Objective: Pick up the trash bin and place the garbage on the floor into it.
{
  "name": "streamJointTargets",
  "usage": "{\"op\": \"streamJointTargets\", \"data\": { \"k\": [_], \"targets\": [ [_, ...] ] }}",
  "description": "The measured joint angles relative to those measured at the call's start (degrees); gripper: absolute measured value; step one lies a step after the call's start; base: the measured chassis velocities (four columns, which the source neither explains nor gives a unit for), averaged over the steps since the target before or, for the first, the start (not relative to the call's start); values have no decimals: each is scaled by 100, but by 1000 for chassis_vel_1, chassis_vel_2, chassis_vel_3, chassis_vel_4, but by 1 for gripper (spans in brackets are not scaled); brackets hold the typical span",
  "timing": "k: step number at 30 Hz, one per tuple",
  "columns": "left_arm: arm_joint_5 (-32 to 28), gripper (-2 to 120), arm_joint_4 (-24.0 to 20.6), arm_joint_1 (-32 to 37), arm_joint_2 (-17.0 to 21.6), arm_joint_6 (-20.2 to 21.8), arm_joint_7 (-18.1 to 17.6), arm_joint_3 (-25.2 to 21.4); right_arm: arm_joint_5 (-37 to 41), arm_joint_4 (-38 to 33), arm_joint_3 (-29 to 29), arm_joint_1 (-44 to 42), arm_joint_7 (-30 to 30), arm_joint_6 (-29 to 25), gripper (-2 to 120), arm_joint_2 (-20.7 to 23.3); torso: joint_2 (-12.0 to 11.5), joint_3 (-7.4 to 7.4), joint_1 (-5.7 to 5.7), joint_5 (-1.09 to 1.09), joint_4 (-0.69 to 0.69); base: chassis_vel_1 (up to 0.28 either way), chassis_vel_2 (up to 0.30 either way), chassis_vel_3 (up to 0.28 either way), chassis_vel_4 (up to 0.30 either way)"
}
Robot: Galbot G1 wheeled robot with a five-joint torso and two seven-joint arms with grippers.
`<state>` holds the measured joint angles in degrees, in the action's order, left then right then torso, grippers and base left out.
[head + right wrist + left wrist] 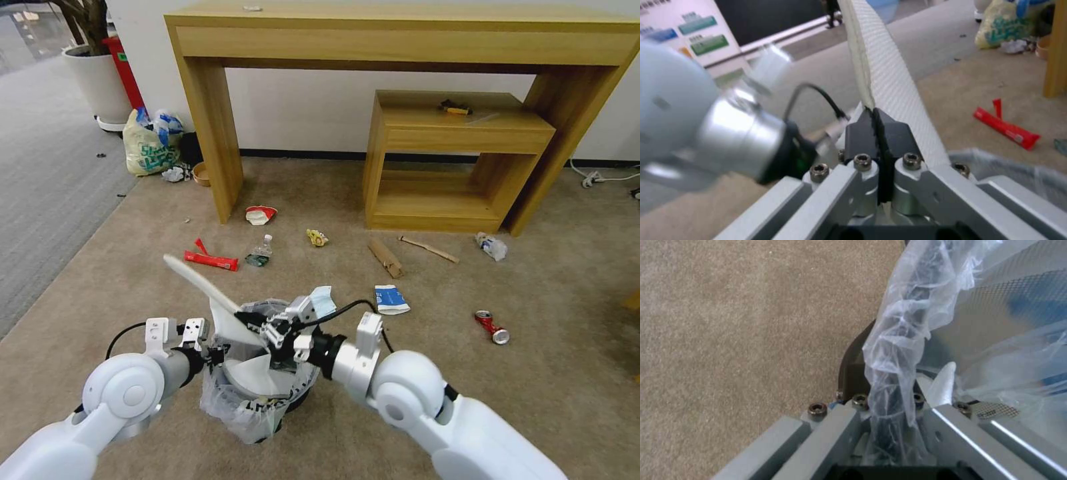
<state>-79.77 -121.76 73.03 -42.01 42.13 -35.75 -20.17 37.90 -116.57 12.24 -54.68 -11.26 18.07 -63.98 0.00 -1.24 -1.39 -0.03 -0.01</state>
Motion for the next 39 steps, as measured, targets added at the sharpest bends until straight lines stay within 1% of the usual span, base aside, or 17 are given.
{"op": "streamJointTargets", "data": {
  "k": [9,12,14,15,18,19,21,25,26,27,28,29,30,33,34,37,39],
  "targets": [
    [-123,0,-165,311,103,0,-12,-307,-672,73,-163,-511,-97,-118,1,79,0,0,0,0,0,0,0,0,0],
    [-120,0,-197,426,129,0,-7,-380,-778,38,-228,-649,-97,-148,9,100,0,0,0,1,0,0,0,0,0],
    [-96,0,-247,630,152,0,20,-553,-845,-52,-299,-810,-96,-202,20,163,0,0,0,0,0,0,0,0,0],
    [-96,0,-247,630,152,0,20,-553,-845,-52,-299,-810,-96,-202,20,163,0,0,0,0,0,0,0,0,0],
    [-69,0,-274,717,153,0,24,-661,-916,-67,-330,-935,-86,-312,35,210,0,0,1,0,1,0,0,0,0],
    [-69,0,-274,717,153,0,24,-661,-916,-67,-330,-935,-86,-312,35,210,0,0,1,0,1,0,0,0,0],
    [-71,0,-309,725,152,0,22,-694,-943,-78,-372,-964,-61,-380,45,215,0,0,1,1,-1,0,0,0,0],
    [-48,0,-325,758,102,0,2,-720,-909,-224,-613,-968,55,-388,59,183,0,1,1,1,1,0,0,0,0],
    [-48,0,-325,758,102,0,2,-720,-909,-224,-613,-968,55,-388,59,183,0,1,1,1,1,0,0,0,0],
    [30,0,-321,798,38,0,6,-739,-897,-288,-919,-1001,102,-382,67,156,0,0,1,1,1,0,0,0,0],
    [89,0,-315,834,-11,0,10,-757,-905,-298,-1158,-1042,120,-381,70,155,0,0,1,1,0,0,0,0,0],
    [89,0,-315,834,-11,0,10,-757,-905,-298,-1158,-1042,120,-381,70,155,0,0,1,1,0,0,0,0,0],
    [126,0,-314,863,-45,0,12,-765,-922,-297,-1322,-1071,137,-381,75,158,0,0,1,1,1,0,0,0,0],
    [285,0,-325,962,-144,0,44,-784,-971,-211,-2189,-1351,210,-456,92,142,0,0,1,1,-1,0,0,0,0],
    [285,0,-325,962,-144,0,44,-784,-971,-211,-2189,-1351,210,-456,92,142,0,0,1,1,-1,0,0,0,0],
    [373,0,-330,1052,-203,0,88,-884,-1052,32,-2791,-1637,265,-761,99,9,0,0,1,2,0,0,0,0,0],
    [378,0,-330,1077,-218,0,92,-918,-1063,83,-2884,-1701,322,-826,100,-16,0,0,1,2,-1,0,0,0,0]
  ]
}}
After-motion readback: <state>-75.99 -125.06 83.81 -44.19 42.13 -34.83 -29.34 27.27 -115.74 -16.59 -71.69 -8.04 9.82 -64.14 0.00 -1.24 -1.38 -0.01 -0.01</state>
